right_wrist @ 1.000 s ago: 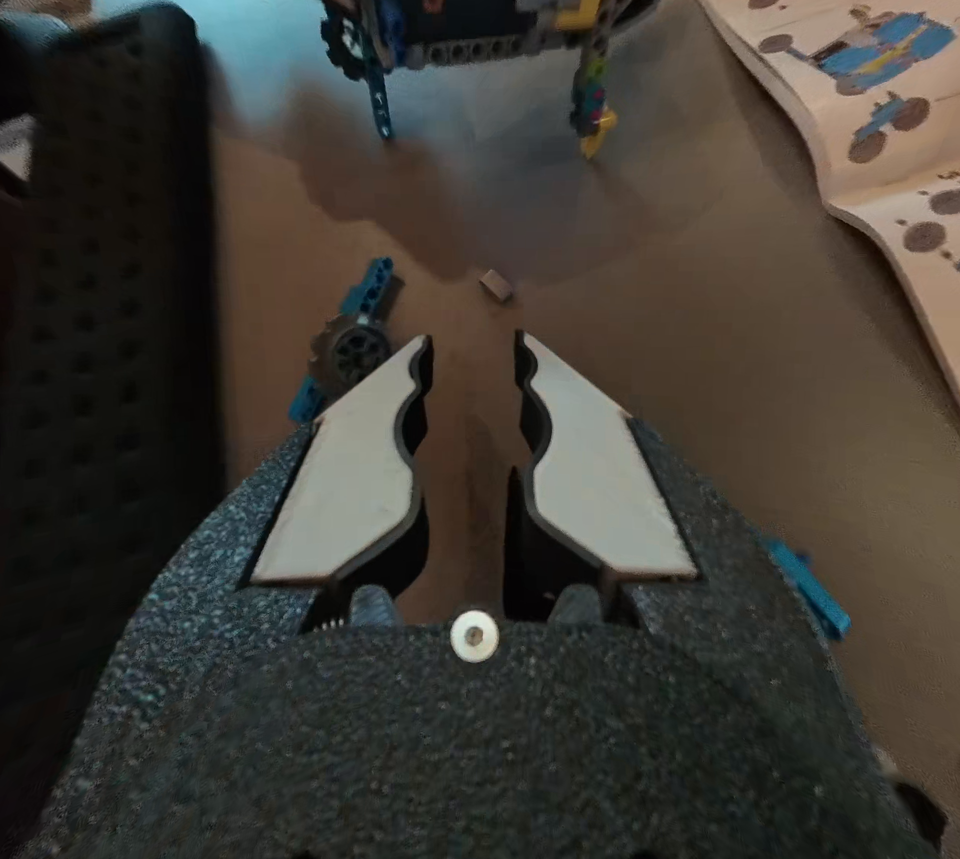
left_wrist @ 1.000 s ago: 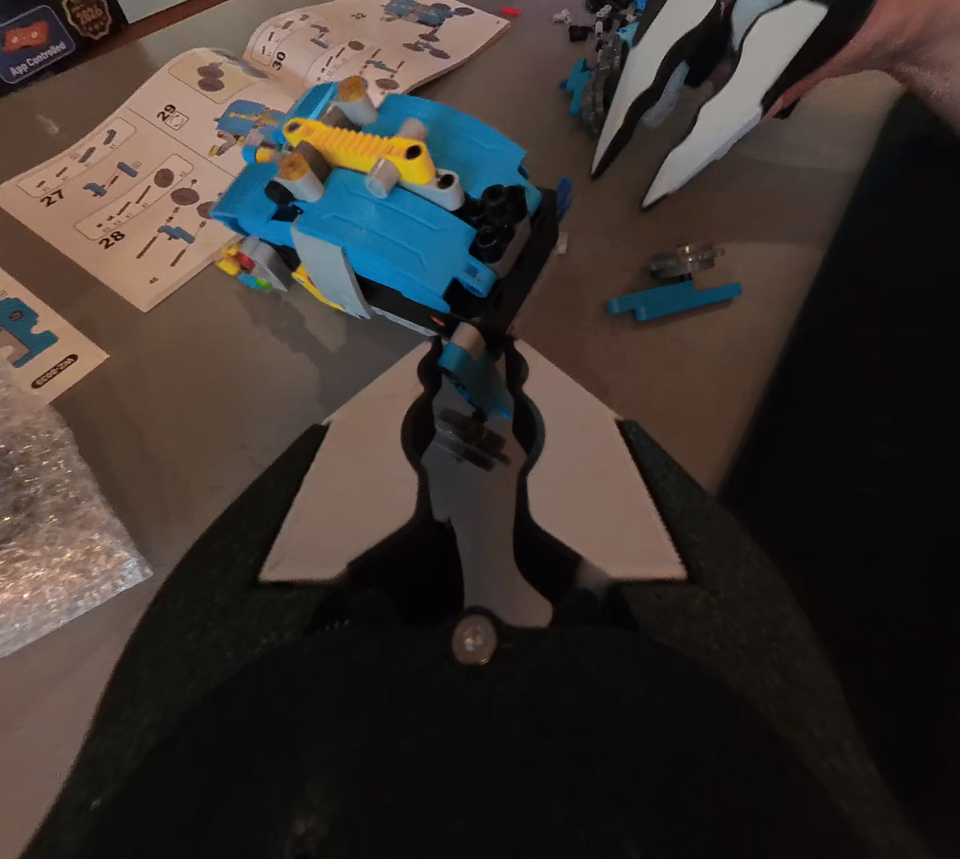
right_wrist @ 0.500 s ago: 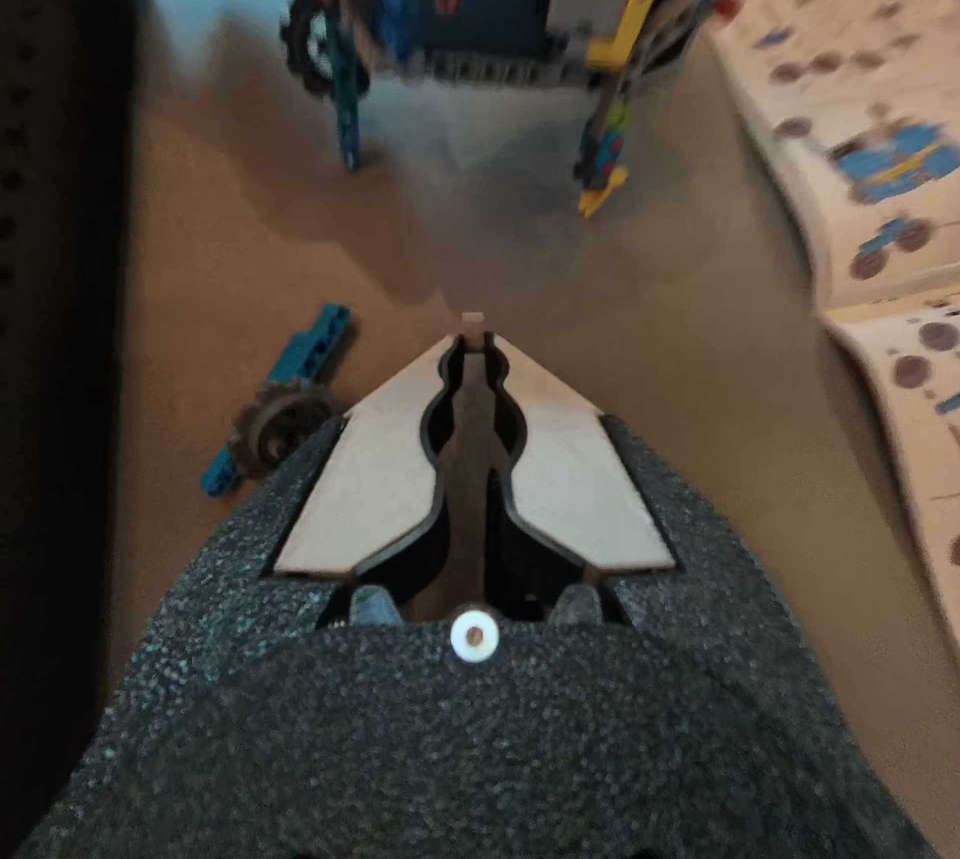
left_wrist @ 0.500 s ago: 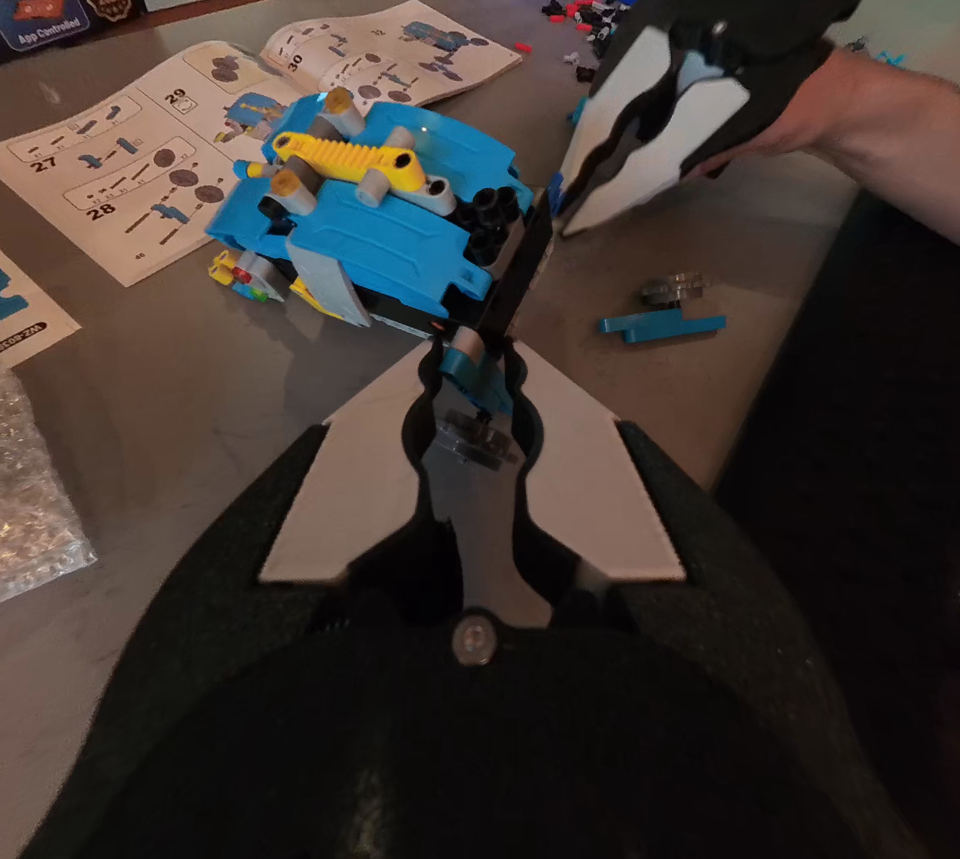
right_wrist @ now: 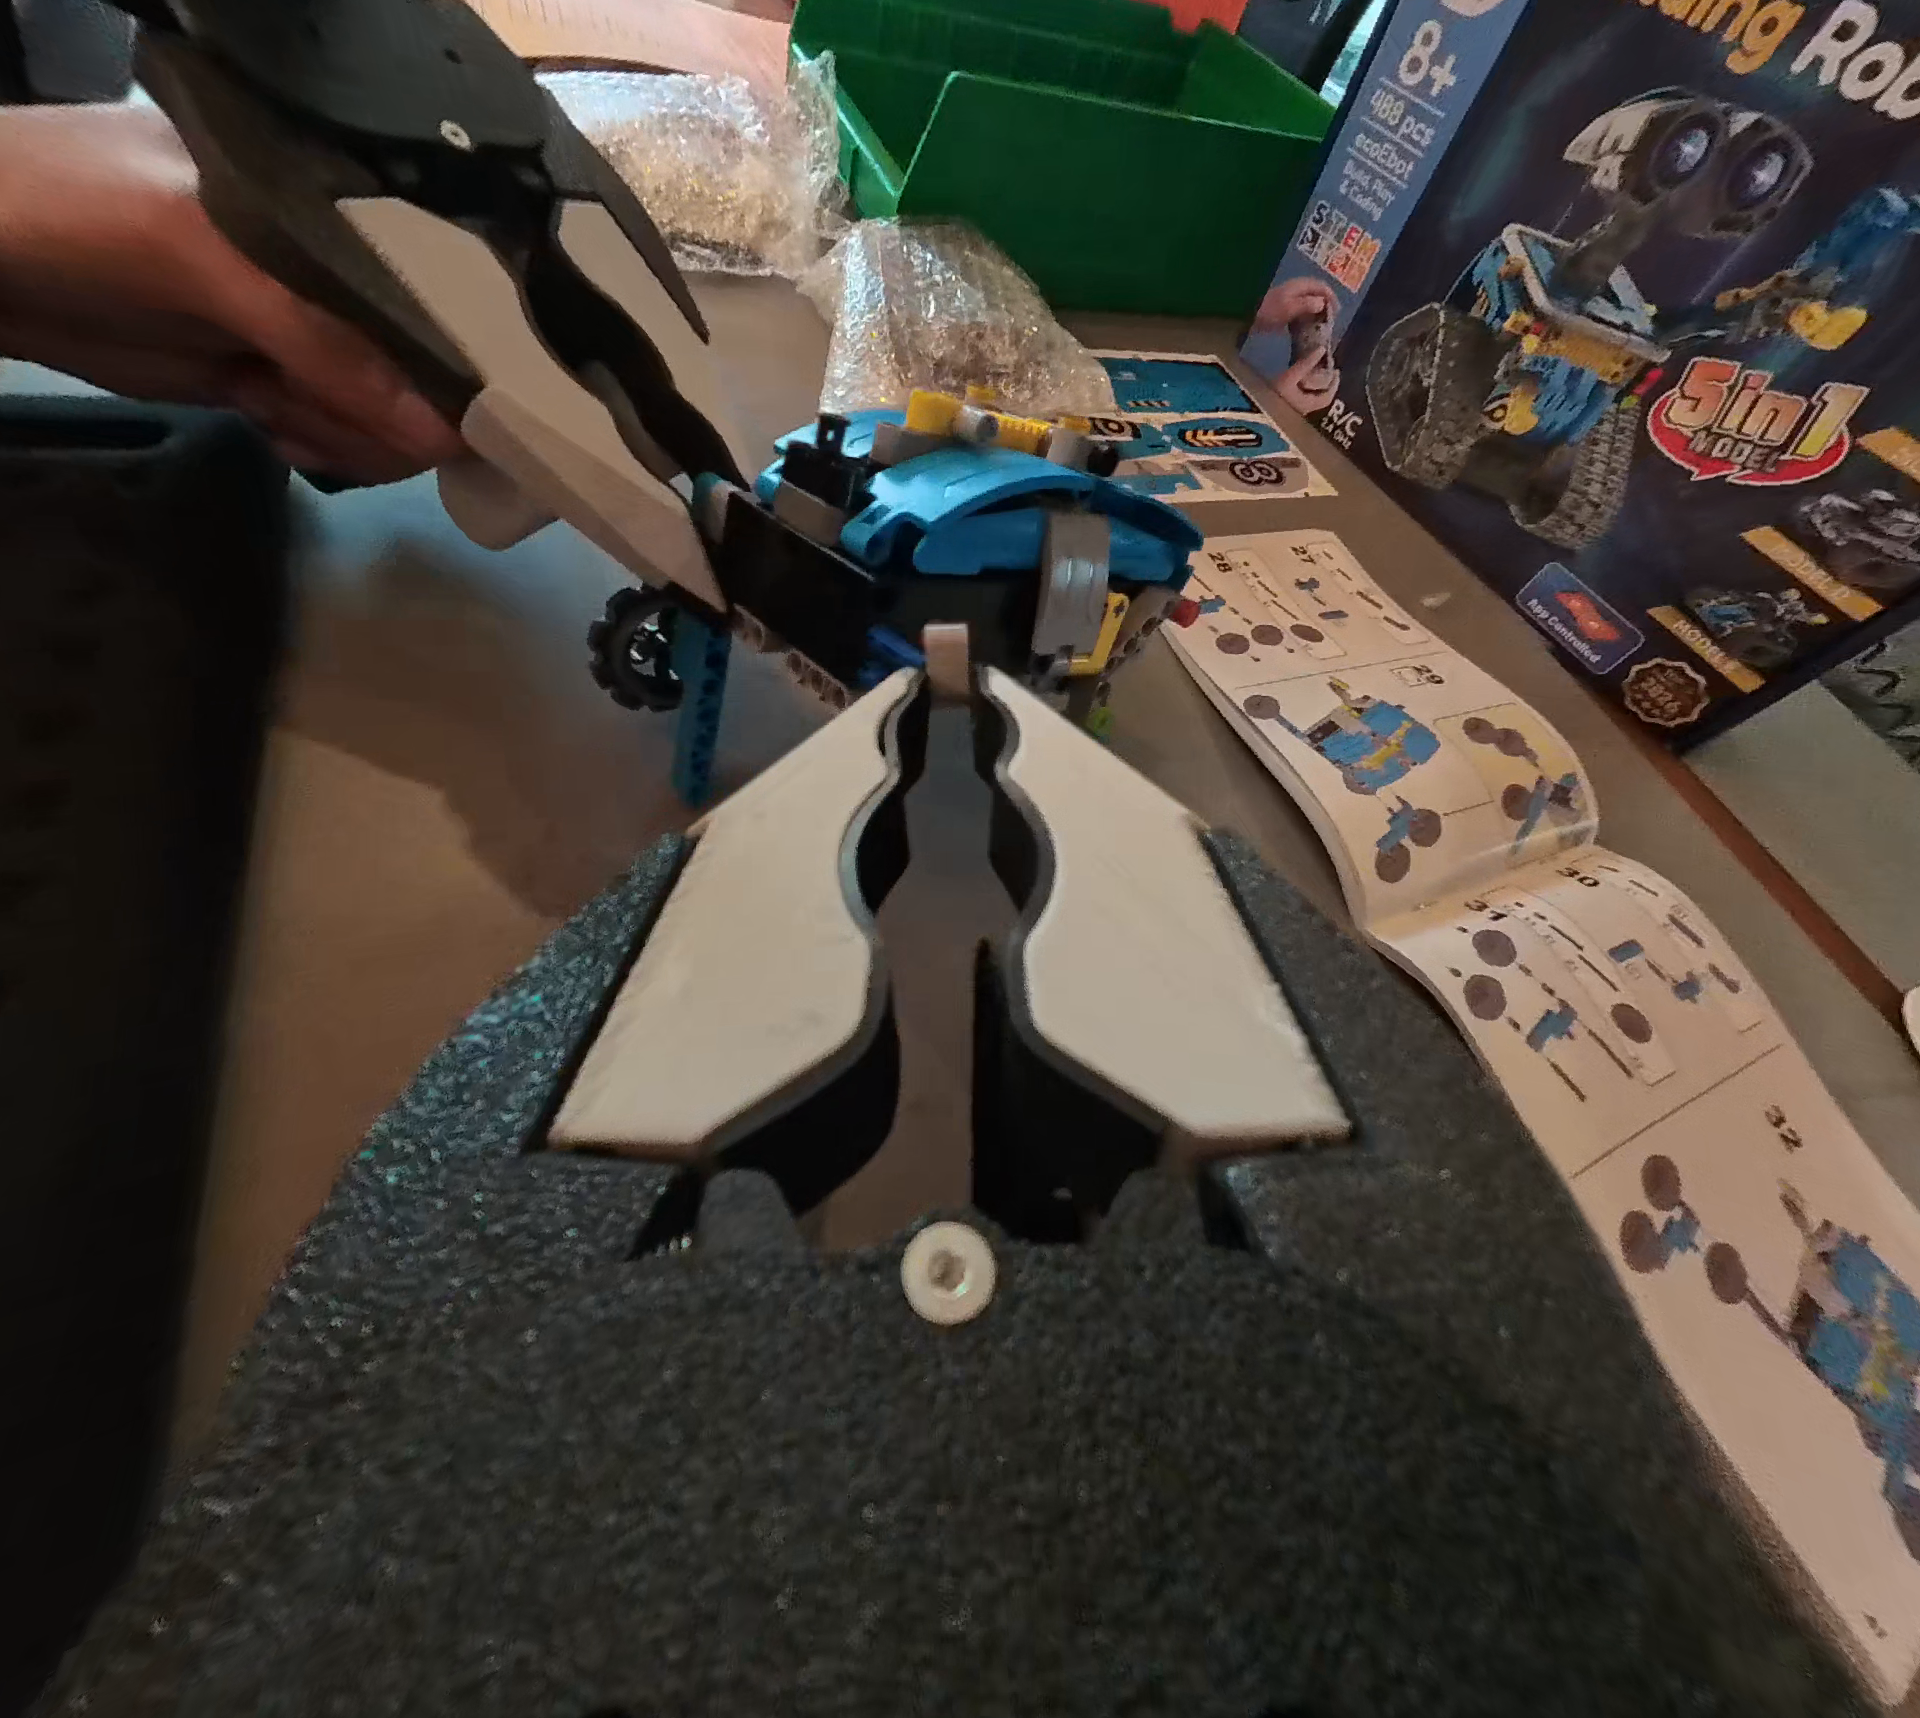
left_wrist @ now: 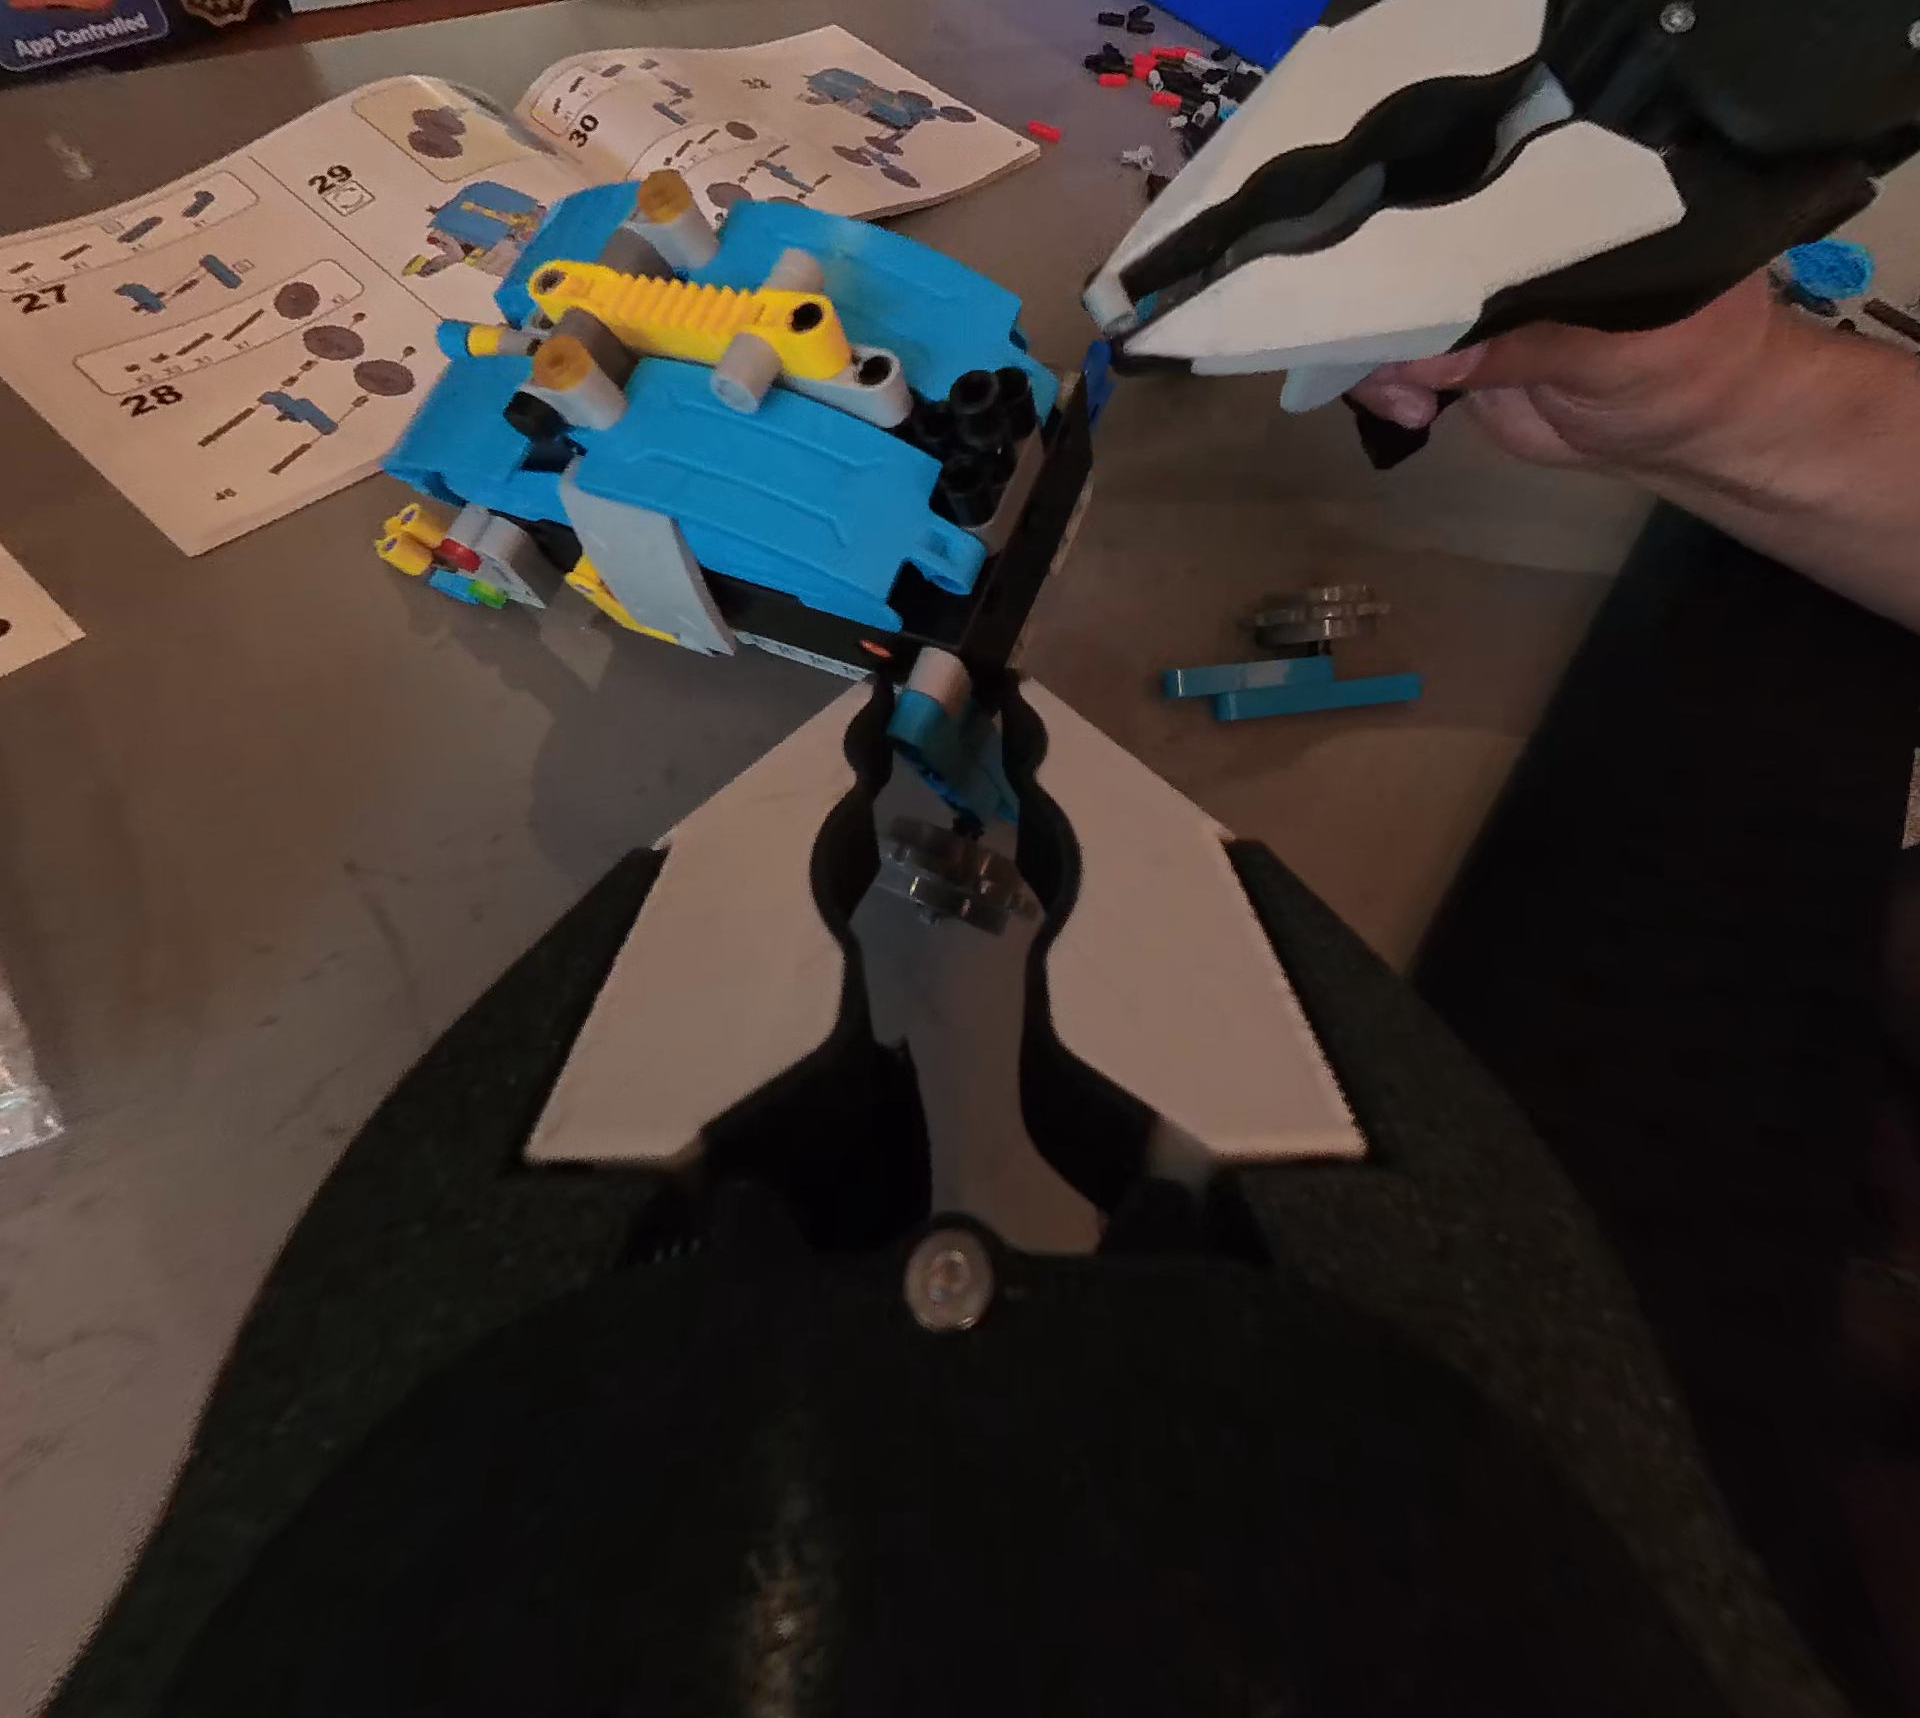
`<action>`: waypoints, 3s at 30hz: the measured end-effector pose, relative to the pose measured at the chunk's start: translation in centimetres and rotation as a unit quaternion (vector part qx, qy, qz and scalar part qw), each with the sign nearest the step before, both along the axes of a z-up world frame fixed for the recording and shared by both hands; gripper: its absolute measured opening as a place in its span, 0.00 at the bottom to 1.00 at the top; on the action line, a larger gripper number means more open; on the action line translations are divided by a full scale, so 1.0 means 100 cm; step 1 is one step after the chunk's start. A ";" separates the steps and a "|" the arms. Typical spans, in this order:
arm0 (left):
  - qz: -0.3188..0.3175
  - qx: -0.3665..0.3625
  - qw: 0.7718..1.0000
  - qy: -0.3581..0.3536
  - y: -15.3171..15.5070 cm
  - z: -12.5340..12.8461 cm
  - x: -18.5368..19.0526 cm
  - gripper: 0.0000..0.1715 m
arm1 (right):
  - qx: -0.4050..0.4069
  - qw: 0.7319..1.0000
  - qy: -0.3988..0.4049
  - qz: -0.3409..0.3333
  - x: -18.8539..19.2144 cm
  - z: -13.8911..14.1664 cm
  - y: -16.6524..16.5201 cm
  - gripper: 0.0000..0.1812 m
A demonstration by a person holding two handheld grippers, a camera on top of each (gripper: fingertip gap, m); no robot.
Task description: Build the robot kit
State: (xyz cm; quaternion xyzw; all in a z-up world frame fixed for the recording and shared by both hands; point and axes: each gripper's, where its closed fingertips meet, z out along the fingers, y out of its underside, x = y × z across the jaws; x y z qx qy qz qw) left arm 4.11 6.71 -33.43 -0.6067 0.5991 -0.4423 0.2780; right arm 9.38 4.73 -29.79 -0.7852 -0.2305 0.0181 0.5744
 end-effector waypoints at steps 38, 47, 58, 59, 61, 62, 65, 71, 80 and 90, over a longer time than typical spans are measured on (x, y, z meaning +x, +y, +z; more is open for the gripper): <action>-0.002 -0.041 0.995 -0.086 -0.087 0.071 -0.051 0.04 | 0.088 0.958 -0.271 0.033 -0.107 0.027 -0.052 0.04; -0.223 0.084 0.970 -0.047 -0.118 0.072 -0.069 0.03 | -0.074 0.965 0.044 0.248 -0.124 0.030 -0.094 0.15; -0.285 0.116 0.951 0.019 -0.126 0.064 -0.055 0.03 | -0.047 0.970 -0.035 0.236 -0.112 0.023 -0.094 0.04; -0.282 0.113 0.952 0.017 -0.125 0.065 -0.053 0.03 | -0.046 0.971 -0.029 0.235 -0.111 0.024 -0.094 0.04; -0.279 0.104 0.955 0.008 -0.126 0.066 -0.050 0.03 | -0.051 0.971 -0.013 0.235 -0.108 0.023 -0.093 0.04; -0.277 0.100 0.956 0.001 -0.126 0.066 -0.049 0.03 | -0.054 0.970 -0.004 0.238 -0.108 0.022 -0.093 0.04; -0.269 0.100 0.958 -0.013 -0.122 0.062 -0.045 0.03 | -0.053 0.970 0.014 0.237 -0.105 0.017 -0.088 0.05; -0.252 0.048 0.963 -0.087 -0.120 0.073 -0.041 0.03 | -0.037 0.957 0.121 0.261 -0.103 0.029 -0.085 0.07; -0.144 0.027 0.981 -0.131 -0.080 0.076 -0.023 0.11 | -0.047 0.973 0.083 0.210 -0.072 0.022 -0.066 0.04; -0.013 -0.047 0.999 -0.023 0.005 0.011 -0.011 0.24 | -0.139 0.956 0.175 0.191 0.003 -0.001 -0.005 0.04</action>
